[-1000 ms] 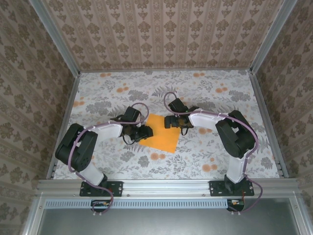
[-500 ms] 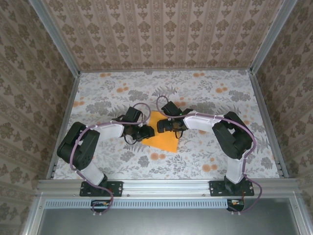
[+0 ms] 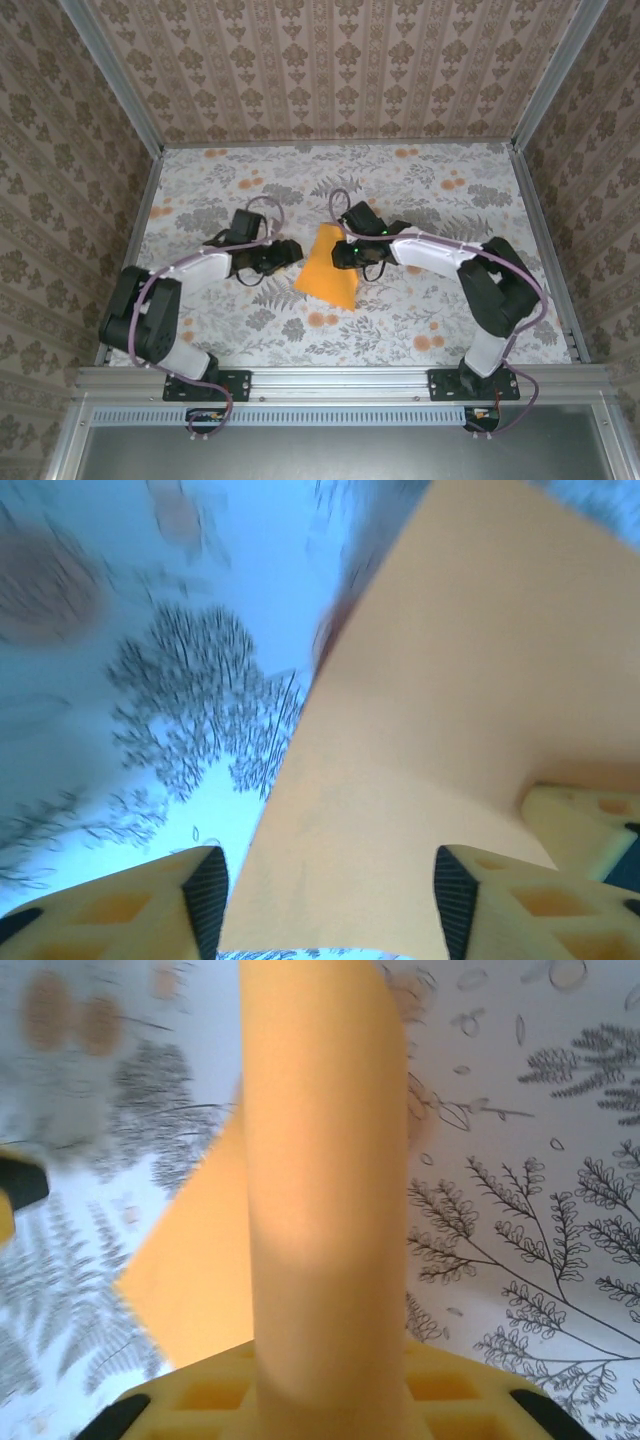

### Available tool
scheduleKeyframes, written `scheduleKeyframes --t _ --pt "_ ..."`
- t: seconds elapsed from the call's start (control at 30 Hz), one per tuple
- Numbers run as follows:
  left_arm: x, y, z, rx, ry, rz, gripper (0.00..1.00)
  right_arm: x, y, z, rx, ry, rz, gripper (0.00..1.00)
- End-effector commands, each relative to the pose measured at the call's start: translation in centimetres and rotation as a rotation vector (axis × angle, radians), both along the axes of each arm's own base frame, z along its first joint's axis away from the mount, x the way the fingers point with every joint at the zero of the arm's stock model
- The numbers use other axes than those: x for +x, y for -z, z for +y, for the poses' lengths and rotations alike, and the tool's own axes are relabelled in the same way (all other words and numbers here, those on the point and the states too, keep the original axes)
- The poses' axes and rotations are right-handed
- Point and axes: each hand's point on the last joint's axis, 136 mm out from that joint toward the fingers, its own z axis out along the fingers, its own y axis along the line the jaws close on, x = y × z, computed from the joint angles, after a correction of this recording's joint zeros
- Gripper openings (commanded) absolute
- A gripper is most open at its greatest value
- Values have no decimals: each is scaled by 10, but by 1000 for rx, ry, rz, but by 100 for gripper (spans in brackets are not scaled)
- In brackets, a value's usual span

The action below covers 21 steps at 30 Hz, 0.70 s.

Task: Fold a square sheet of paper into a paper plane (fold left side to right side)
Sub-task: Pick up the square sheet of paper from the center of the table, then place a square sheet of paper at the center of the table.

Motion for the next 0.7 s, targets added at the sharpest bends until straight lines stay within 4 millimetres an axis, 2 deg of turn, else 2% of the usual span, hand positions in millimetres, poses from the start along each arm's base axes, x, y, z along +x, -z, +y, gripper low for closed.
scheduleKeyframes --t 0.0,0.03,0.2,0.3,0.4,0.5,0.67 --pt "5 -32 6 -93 29 -115 65 -3 -42 10 201 -93 -47 21" --pt "9 -41 10 -112 19 -149 67 -6 -51 10 238 -115 -55 21" --pt "12 -110 5 -282 92 -404 83 -21 -117 1 432 -246 -171 21" --pt "5 -157 -3 -378 169 -575 92 -36 -167 -6 530 -327 -262 21" --pt "-6 -195 -11 -460 244 -702 97 -55 -204 -5 611 -415 -304 21" --pt "-16 -219 -21 -505 322 -762 99 -70 -234 -1 687 -490 -316 21" --pt "-36 -242 -46 -555 458 -804 99 -87 -269 0 752 -562 -369 21"
